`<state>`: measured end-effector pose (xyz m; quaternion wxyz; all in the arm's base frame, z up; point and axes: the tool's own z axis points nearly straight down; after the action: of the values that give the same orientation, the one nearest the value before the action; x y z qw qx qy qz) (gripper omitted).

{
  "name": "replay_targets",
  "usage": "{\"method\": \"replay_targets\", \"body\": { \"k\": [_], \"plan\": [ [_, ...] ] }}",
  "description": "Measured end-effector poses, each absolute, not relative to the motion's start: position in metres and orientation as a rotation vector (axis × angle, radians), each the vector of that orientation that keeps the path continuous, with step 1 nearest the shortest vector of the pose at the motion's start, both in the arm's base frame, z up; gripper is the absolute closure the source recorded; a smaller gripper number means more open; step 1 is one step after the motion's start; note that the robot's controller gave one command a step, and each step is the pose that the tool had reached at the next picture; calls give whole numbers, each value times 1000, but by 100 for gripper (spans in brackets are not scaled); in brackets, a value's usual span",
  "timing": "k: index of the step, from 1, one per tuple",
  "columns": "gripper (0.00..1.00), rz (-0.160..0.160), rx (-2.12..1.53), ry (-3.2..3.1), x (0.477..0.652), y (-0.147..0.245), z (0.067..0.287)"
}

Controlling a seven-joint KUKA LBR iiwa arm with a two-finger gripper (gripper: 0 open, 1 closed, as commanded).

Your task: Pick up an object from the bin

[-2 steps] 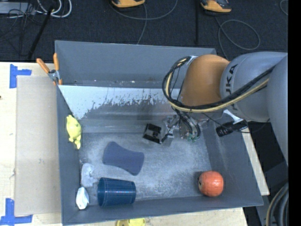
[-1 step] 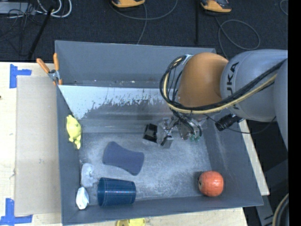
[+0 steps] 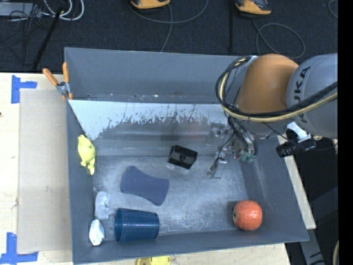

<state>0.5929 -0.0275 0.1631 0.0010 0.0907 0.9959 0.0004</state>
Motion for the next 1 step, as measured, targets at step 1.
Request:
{"method": "replay_targets", "body": {
  "k": [1],
  "plan": [
    [0,1,669,3068,591,-56,174]
  ]
}}
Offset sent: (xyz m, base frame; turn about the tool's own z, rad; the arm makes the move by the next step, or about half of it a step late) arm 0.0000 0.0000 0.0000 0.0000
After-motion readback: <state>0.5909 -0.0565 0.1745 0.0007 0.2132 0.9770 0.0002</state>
